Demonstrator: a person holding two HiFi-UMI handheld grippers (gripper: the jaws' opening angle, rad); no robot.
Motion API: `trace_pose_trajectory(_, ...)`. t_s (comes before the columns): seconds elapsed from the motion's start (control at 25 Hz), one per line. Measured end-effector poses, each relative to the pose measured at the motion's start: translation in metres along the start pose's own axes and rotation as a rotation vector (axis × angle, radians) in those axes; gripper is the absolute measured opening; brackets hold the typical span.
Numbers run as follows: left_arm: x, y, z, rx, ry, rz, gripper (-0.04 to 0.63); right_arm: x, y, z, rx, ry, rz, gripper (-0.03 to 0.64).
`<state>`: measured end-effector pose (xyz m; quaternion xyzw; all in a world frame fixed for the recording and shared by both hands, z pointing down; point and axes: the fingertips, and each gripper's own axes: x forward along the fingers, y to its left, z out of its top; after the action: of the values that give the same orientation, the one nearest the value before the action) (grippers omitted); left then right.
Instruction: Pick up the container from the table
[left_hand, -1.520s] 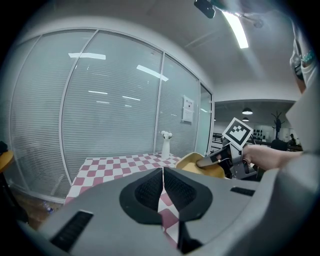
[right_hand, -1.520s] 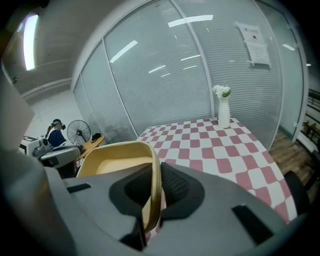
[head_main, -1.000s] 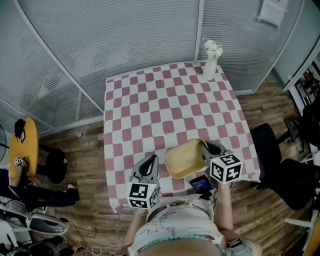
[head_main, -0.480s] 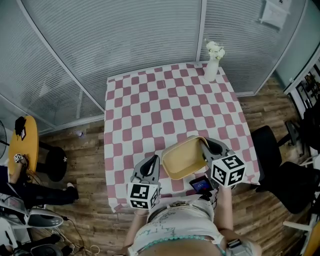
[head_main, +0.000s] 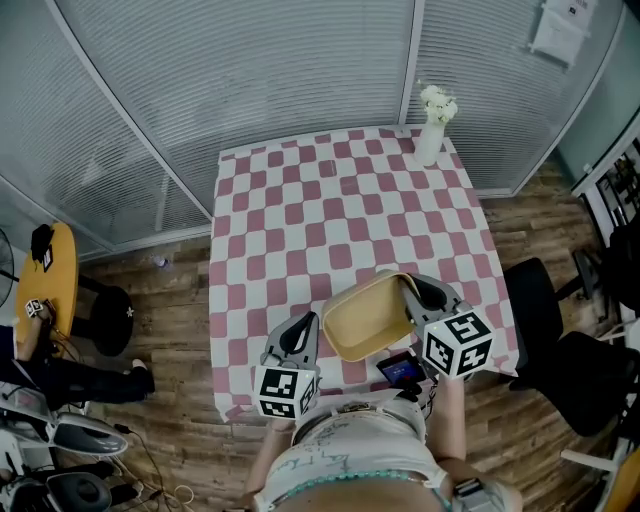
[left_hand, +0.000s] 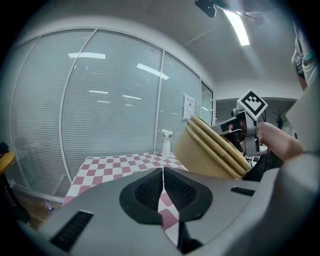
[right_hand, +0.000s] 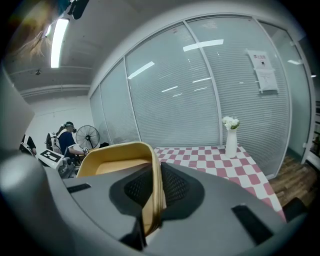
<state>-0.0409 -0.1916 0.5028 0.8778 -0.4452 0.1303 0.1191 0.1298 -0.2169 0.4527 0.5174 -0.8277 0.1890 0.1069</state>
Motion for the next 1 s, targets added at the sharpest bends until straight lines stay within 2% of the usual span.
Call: trace_pose_trajectory(1.0,0.0047,-0.0087,-0.0046,0.004,0.028,-0.036,0.018,-0.0009,-0.0049,-0.0009,-0.032,0.015,-0.022,0.018)
